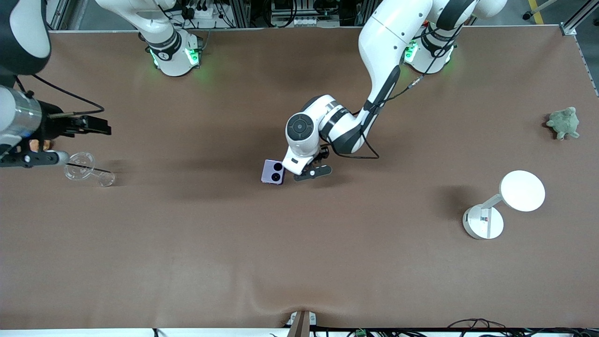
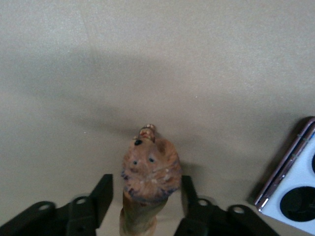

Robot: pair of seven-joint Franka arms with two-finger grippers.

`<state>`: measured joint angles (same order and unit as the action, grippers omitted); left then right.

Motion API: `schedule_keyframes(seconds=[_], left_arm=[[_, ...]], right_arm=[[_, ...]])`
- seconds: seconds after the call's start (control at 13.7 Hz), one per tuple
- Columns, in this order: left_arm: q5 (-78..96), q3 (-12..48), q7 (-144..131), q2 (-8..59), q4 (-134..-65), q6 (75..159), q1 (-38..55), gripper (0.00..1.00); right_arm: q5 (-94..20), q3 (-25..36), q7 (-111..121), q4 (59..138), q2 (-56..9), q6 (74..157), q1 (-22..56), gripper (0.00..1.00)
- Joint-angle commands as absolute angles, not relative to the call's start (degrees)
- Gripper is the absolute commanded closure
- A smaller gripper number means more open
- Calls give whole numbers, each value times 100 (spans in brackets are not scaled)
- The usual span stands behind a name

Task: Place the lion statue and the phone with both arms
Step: 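Lift the lion with the left gripper while the right gripper reaches the phone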

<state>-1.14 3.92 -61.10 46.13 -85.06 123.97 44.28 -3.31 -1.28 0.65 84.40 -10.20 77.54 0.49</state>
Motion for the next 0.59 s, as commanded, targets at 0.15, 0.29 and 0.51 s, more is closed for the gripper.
schedule_keyframes(seconds=[0.15, 0.29, 0.51], left_arm=[[-237, -25, -6398, 4518, -8219, 12349, 4500, 100], [-237, -428, -6320, 4264, -8174, 12174, 4378, 100], [-255, -1019, -5550, 4035, -8191, 11805, 3913, 100]], right_arm=[[-1044, -105, -157, 8350, -1265, 7725, 237, 0], [-1072, -105, -701, 8367, -1301, 7883, 569, 0], [-1072, -105, -1159, 8499, -1467, 8471, 1097, 0]])
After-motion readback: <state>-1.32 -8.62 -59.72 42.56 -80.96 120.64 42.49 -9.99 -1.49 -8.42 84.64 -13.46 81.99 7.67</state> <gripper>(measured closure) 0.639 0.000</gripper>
